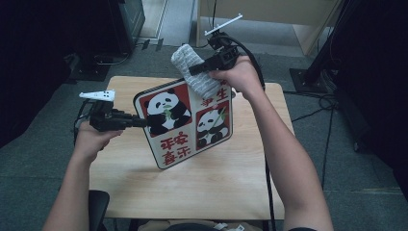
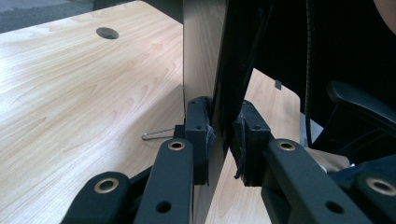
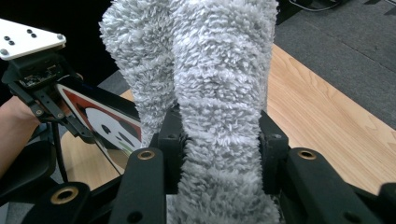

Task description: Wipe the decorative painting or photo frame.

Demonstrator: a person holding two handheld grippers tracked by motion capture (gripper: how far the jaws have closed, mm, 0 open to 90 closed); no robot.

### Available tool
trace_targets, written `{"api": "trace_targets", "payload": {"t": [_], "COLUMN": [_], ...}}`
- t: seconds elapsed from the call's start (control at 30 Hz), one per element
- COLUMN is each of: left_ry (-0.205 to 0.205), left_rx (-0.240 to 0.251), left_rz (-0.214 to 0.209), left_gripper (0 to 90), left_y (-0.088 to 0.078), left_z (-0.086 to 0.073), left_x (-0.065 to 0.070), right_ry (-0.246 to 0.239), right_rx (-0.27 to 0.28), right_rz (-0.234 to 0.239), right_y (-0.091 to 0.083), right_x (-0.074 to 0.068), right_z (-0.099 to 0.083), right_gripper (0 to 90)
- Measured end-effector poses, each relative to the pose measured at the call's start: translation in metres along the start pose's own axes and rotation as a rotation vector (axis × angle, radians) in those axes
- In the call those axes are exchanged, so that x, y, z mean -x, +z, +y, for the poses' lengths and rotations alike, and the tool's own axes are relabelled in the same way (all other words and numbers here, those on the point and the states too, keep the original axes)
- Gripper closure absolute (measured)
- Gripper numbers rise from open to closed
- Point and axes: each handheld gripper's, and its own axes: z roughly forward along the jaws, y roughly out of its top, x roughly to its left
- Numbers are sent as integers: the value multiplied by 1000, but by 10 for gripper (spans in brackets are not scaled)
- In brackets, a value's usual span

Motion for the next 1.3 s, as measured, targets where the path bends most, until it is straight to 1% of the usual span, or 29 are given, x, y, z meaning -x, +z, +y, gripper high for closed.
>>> {"api": "trace_targets", "payload": {"t": [0.27, 0.4, 0.87, 1.3], "left_ry": [1, 2, 3, 2], "left_rx": [0, 0, 0, -1], "left_rz": [0, -1, -2, -1], "left_gripper": [782, 783, 783, 783], "left_y": [0, 0, 0, 0], "left_z": [0, 0, 0, 0], "left_x": [0, 0, 0, -1], "right_ry": [20, 18, 49, 86], "right_rx": [7, 7, 21, 33], "right_rz": [-18, -43, -52, -82], "right_y": [-7, -11, -20, -31], "right_x": [9, 11, 25, 38], "right_z": [-3, -4, -8, -12], "right_gripper": [634, 633, 636, 640]}}
